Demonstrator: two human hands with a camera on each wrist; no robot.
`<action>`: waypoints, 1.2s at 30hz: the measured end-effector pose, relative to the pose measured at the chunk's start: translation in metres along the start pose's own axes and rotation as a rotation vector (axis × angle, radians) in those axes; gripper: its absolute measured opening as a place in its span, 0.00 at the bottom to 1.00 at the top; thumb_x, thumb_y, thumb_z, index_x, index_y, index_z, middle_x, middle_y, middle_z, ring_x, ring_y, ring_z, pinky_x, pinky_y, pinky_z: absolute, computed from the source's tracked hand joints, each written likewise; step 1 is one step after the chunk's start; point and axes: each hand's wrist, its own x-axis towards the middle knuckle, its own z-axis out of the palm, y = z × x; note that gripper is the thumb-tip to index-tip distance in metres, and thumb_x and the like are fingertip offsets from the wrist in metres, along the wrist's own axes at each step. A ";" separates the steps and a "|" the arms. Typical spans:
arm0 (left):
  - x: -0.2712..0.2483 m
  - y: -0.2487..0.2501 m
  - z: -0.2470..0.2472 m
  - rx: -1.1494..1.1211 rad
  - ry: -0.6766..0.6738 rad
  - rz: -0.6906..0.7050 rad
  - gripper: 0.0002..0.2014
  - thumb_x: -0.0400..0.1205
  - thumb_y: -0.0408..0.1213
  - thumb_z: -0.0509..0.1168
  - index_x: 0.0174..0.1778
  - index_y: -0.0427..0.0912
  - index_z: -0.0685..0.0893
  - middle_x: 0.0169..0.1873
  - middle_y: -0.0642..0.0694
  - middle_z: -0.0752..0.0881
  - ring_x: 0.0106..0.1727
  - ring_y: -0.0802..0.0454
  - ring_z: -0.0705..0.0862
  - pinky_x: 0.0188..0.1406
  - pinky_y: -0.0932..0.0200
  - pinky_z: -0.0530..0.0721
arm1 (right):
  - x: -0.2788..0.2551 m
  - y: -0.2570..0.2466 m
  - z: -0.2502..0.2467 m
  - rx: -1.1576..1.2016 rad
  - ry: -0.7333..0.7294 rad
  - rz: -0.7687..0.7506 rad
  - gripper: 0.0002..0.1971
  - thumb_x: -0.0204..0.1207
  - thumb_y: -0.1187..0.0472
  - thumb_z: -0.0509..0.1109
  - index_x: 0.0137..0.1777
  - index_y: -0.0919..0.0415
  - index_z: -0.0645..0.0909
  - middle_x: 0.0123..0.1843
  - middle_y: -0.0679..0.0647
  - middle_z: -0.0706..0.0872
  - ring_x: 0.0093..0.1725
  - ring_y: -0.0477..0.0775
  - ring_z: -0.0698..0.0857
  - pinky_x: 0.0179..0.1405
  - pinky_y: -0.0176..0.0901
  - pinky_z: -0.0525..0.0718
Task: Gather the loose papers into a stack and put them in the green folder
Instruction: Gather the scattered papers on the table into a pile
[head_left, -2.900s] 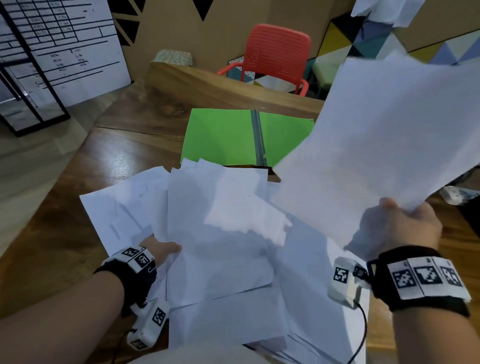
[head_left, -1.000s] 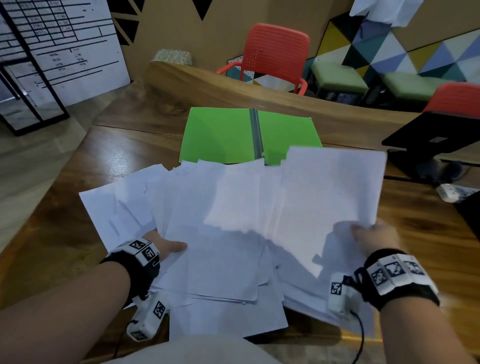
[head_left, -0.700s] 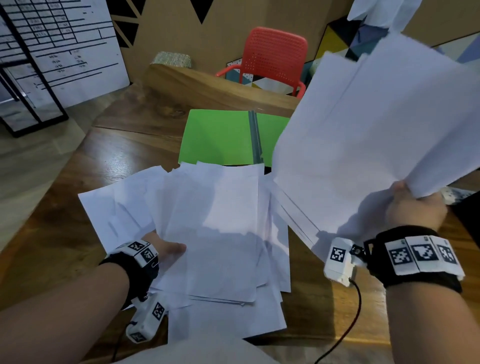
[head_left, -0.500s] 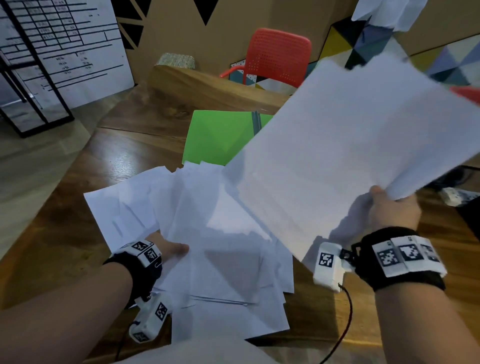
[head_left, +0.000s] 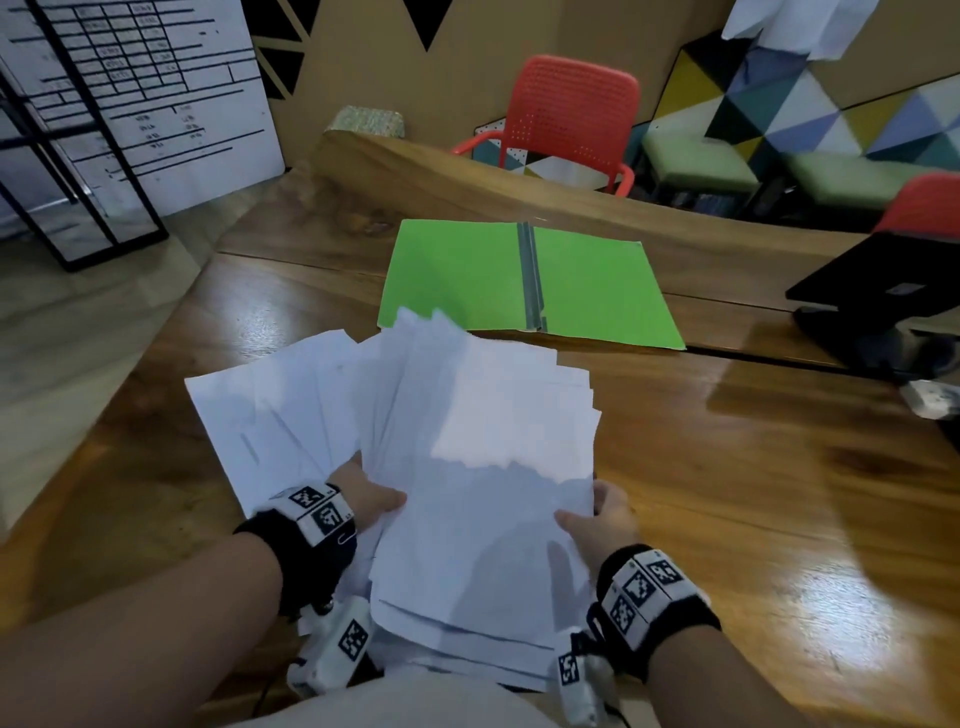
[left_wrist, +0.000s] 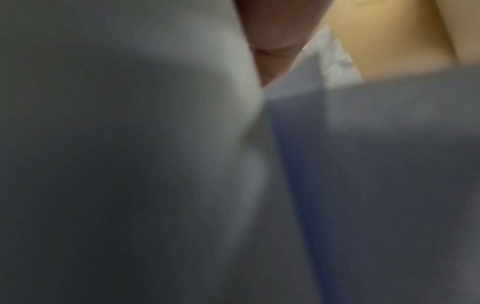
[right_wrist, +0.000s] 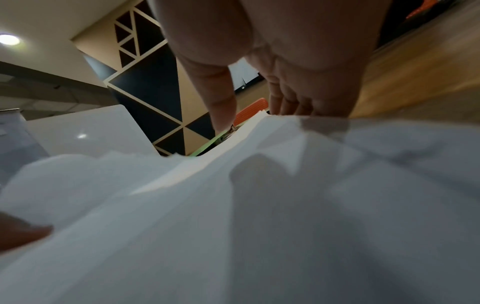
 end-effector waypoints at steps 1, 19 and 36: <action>-0.001 0.000 -0.002 -0.017 -0.034 0.018 0.32 0.67 0.34 0.77 0.66 0.30 0.78 0.65 0.35 0.82 0.65 0.40 0.81 0.59 0.57 0.76 | 0.000 -0.001 -0.007 0.028 0.012 0.016 0.35 0.70 0.61 0.75 0.75 0.63 0.65 0.67 0.61 0.80 0.63 0.63 0.81 0.62 0.55 0.81; -0.001 0.014 -0.007 0.344 0.303 -0.132 0.36 0.71 0.48 0.70 0.75 0.43 0.68 0.72 0.36 0.71 0.68 0.36 0.77 0.66 0.49 0.78 | 0.007 0.005 -0.032 0.028 -0.028 0.221 0.40 0.67 0.57 0.78 0.75 0.73 0.65 0.72 0.69 0.76 0.69 0.70 0.77 0.67 0.53 0.77; 0.020 0.002 -0.033 0.395 0.120 -0.091 0.05 0.76 0.33 0.63 0.39 0.39 0.72 0.43 0.41 0.77 0.49 0.43 0.76 0.45 0.56 0.70 | 0.026 0.015 -0.059 -0.092 0.029 0.184 0.35 0.67 0.57 0.78 0.70 0.76 0.72 0.68 0.70 0.80 0.65 0.69 0.80 0.61 0.52 0.79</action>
